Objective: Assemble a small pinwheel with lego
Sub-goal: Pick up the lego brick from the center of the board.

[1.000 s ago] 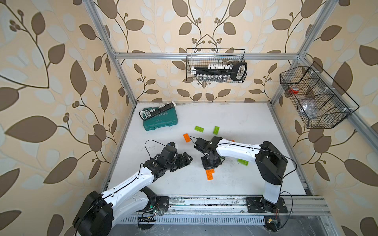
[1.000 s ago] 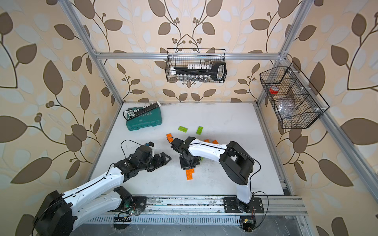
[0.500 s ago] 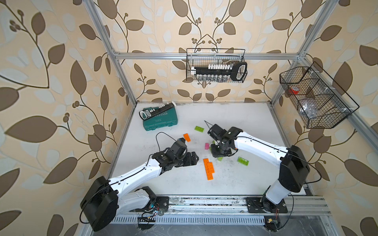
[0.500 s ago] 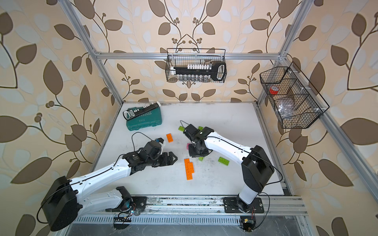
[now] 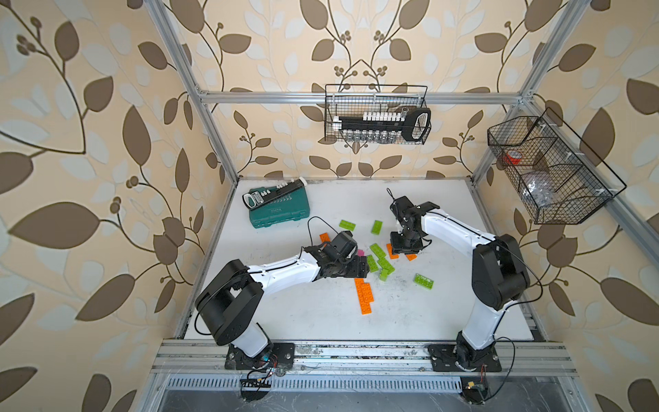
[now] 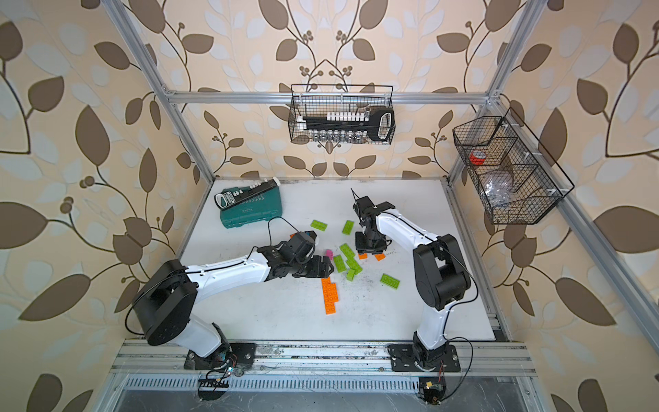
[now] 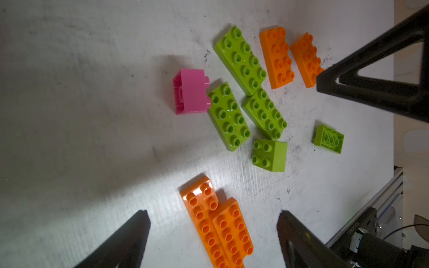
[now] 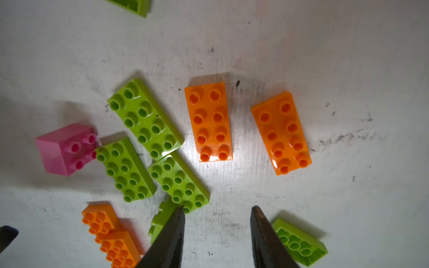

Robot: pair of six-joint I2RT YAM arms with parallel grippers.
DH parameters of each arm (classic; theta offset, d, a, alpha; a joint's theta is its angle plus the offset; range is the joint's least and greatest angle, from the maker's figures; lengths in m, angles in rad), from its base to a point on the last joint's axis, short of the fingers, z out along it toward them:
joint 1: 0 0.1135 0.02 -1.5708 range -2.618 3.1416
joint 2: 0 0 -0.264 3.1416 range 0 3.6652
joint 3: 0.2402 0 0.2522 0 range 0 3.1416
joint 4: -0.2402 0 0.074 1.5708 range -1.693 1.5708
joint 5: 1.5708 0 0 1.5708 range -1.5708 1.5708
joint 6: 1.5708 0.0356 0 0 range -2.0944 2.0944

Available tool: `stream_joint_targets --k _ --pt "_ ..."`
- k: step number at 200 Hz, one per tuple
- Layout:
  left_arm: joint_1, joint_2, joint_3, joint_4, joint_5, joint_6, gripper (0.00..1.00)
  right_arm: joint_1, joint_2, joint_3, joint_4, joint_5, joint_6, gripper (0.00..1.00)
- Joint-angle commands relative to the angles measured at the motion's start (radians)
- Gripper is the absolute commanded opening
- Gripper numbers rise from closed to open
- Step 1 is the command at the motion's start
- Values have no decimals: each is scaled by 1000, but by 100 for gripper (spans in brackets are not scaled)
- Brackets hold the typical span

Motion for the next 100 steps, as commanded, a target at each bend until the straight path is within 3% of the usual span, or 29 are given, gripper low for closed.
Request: stream_joint_targets --k 1,100 --pt "2 26 67 26 21 40 89 0 64 65 -11 -25 -40 43" --pt "3 99 119 38 13 45 88 -29 238 166 -33 -23 -57 42"
